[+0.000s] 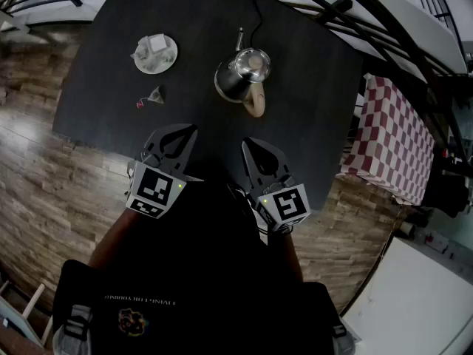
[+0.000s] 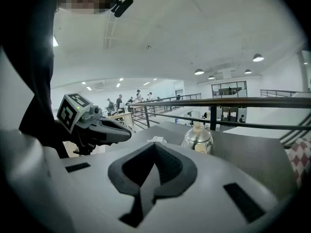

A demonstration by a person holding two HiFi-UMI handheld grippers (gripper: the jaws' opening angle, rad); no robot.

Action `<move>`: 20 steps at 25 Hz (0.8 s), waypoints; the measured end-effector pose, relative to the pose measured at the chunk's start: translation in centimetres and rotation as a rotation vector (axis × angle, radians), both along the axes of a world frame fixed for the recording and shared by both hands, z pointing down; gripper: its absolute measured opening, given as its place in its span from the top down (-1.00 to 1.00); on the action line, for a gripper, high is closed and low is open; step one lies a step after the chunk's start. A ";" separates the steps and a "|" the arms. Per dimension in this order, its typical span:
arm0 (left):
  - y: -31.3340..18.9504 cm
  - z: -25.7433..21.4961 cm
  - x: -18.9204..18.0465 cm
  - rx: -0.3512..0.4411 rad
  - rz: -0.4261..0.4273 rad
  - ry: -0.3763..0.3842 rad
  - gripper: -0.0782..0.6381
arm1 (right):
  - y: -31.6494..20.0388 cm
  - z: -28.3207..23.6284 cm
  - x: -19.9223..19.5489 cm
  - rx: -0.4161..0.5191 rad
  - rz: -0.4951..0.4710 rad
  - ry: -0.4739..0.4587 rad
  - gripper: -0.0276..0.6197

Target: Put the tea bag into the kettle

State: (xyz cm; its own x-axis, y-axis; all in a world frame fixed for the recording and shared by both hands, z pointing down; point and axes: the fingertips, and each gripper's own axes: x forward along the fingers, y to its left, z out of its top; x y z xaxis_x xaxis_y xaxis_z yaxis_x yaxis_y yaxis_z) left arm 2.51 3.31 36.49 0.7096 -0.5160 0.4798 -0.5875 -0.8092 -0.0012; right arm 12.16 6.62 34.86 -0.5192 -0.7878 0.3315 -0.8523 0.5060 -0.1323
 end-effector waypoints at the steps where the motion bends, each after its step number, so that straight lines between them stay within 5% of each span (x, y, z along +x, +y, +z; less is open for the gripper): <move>1: 0.0 0.0 0.0 0.001 0.000 0.000 0.76 | -0.1 -0.1 -0.1 -0.007 0.003 -0.002 0.87; 11: -0.1 0.0 0.0 -0.003 0.003 -0.001 0.76 | 0.0 0.3 0.1 -0.001 -0.008 0.020 0.87; 20: -0.1 0.2 0.1 -0.009 0.005 -0.001 0.76 | -0.3 0.6 -0.3 -0.048 -0.024 -0.050 0.81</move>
